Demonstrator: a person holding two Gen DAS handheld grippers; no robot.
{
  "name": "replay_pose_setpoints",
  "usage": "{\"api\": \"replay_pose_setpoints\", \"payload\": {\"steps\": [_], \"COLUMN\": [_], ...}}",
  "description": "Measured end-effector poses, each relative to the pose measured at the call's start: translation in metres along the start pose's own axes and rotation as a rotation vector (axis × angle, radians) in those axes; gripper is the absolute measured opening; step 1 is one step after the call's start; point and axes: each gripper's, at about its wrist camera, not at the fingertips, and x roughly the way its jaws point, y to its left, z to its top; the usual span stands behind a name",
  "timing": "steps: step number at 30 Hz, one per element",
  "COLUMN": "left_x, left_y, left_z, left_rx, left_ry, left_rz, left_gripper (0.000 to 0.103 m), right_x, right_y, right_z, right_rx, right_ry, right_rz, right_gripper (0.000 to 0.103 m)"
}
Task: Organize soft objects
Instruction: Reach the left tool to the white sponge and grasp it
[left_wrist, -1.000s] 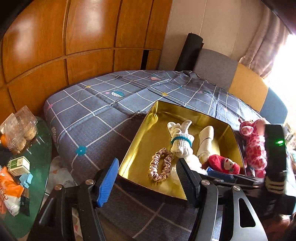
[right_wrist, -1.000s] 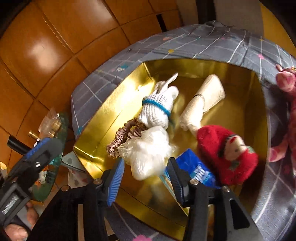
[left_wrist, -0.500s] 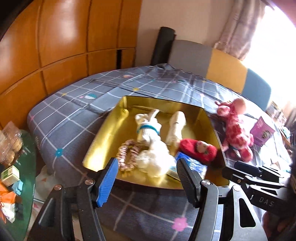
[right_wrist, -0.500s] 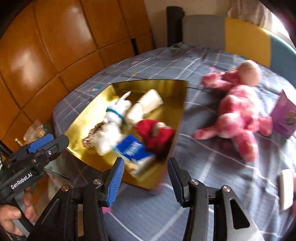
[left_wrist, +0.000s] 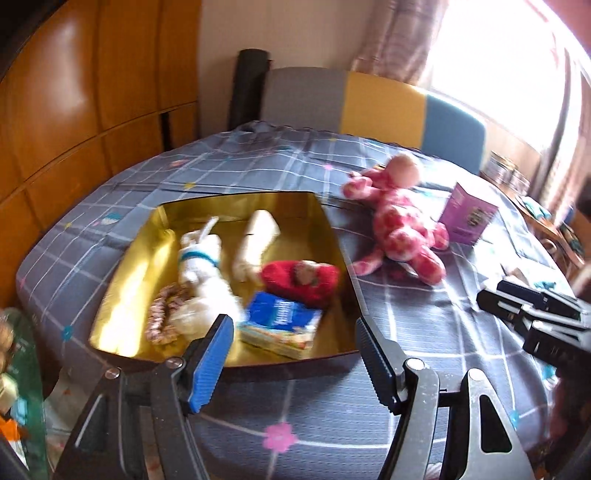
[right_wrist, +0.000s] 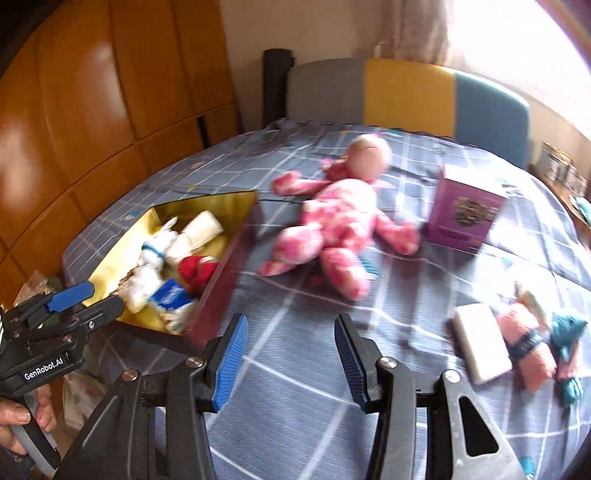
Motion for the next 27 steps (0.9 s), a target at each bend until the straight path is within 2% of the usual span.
{"api": "replay_pose_setpoints", "payload": {"steps": [5, 10, 14, 18, 22, 27], "left_x": [0.013, 0.024, 0.040, 0.060, 0.080, 0.110], "left_y": [-0.036, -0.083, -0.126, -0.171, -0.218, -0.274], "left_z": [0.005, 0.013, 0.018, 0.020, 0.024, 0.028], "left_rx": [0.092, 0.183, 0.233, 0.272, 0.298, 0.292], "left_ry": [0.039, 0.066, 0.120, 0.183, 0.250, 0.350], "left_rz": [-0.082, -0.178, -0.259, -0.311, -0.364, -0.413], "left_gripper": [0.069, 0.069, 0.069, 0.069, 0.073, 0.080], "right_x": [-0.033, -0.069, -0.087, -0.097, -0.101, -0.103], "right_y": [-0.059, -0.139, -0.200, -0.245, -0.278, -0.296], "right_z": [-0.001, -0.003, -0.016, -0.032, -0.049, -0.060], "right_rx": [0.103, 0.280, 0.432, 0.534, 0.621, 0.688], "right_ry": [-0.052, -0.111, -0.127, -0.143, -0.167, -0.191], "right_rz": [-0.089, -0.235, -0.336, -0.396, -0.426, -0.377], "right_gripper": [0.049, 0.049, 0.049, 0.049, 0.049, 0.049]}}
